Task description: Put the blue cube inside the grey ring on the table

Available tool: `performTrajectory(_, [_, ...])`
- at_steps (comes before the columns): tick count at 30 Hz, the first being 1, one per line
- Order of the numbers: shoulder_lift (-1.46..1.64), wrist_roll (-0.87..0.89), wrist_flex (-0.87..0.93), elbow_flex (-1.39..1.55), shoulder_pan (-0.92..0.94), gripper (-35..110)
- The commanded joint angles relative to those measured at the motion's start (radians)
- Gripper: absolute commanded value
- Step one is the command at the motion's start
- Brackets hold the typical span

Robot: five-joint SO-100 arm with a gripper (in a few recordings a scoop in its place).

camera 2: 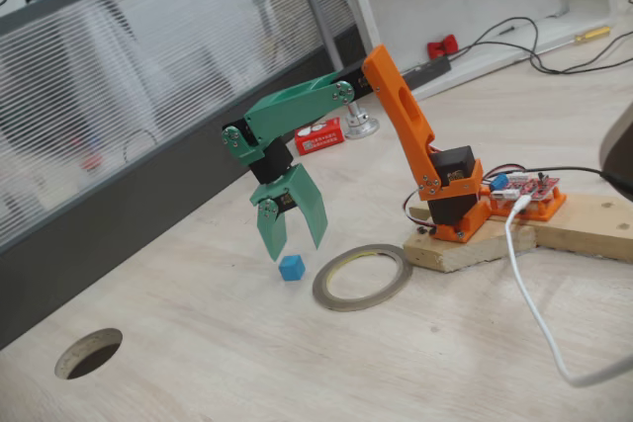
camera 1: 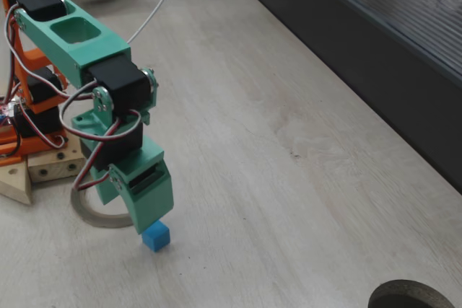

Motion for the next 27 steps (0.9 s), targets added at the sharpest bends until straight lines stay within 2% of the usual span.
performTrajectory(1, [-0.009,0.000,0.023,-0.026,0.006,53])
performTrajectory(9, [-0.123,0.000,0.023,-0.199,0.006,53])
performTrajectory(22, [-0.147,0.000,0.028,-0.192,0.006,53])
performTrajectory(27, [-0.244,0.000,0.026,-0.201,0.006,53])
